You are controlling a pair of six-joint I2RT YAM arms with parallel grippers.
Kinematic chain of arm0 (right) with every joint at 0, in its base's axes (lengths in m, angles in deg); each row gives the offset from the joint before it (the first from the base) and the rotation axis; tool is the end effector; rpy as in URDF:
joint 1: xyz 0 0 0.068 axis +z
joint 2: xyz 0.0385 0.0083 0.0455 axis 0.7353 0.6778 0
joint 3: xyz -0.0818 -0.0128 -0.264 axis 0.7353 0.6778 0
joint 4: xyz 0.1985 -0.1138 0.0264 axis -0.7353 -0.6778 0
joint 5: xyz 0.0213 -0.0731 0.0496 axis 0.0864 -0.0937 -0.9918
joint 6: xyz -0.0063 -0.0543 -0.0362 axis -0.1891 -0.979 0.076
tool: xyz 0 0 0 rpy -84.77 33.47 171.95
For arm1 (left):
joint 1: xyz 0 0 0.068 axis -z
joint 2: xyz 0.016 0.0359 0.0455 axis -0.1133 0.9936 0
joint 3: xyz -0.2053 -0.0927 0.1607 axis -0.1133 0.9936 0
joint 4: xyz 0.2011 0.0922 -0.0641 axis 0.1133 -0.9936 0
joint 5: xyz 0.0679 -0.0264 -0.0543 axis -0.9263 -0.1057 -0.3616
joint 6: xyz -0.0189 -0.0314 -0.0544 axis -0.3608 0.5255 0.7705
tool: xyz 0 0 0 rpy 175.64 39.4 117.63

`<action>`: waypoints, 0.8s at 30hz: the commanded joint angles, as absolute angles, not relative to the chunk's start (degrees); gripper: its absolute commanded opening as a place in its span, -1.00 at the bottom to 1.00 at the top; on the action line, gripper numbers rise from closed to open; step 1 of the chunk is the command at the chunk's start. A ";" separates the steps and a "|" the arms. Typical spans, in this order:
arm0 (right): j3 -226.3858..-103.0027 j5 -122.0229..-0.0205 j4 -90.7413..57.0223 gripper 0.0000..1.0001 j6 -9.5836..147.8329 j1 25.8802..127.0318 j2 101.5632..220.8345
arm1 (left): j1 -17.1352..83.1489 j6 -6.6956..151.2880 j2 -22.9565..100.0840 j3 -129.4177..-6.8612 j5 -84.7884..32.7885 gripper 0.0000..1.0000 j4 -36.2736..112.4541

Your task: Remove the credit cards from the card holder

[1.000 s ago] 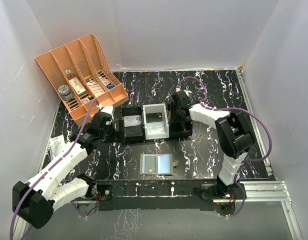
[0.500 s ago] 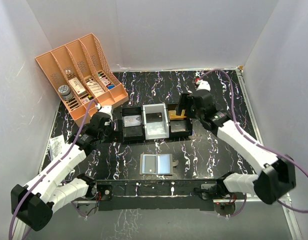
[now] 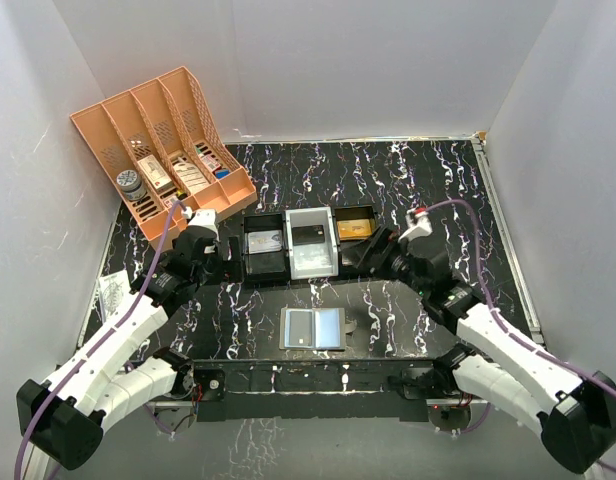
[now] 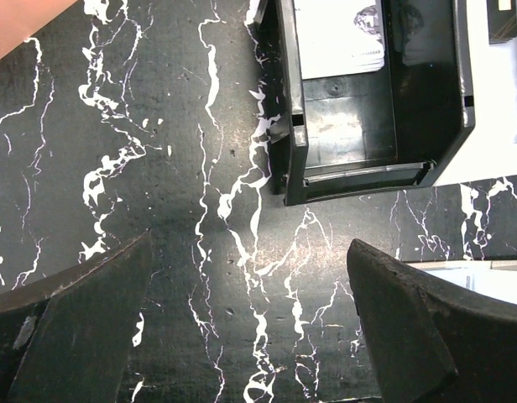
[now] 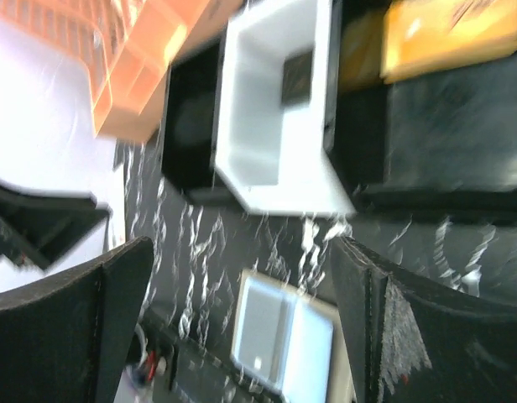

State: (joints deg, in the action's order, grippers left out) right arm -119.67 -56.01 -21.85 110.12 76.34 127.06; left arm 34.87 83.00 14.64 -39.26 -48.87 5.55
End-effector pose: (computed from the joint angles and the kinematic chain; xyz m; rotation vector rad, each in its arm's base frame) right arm 0.1504 0.0861 0.2607 0.3064 2.0476 0.9060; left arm 0.1537 -0.0683 0.2752 -0.0190 2.2267 -0.1997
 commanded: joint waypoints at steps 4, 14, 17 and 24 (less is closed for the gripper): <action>-121.96 -41.14 -22.29 0.63 117.19 103.53 134.39 | 34.81 84.20 13.34 -40.69 -53.81 0.97 3.56; -142.20 -19.36 -44.61 0.27 127.37 123.87 164.15 | 34.81 84.37 13.69 -40.79 -54.75 0.97 3.27; -146.98 -17.48 -49.74 0.25 128.75 124.47 169.48 | 34.75 84.20 13.78 -40.65 -54.33 0.97 3.37; -147.57 -16.85 -48.80 0.24 127.88 124.36 171.86 | 34.76 84.01 13.96 -40.66 -53.88 0.97 3.58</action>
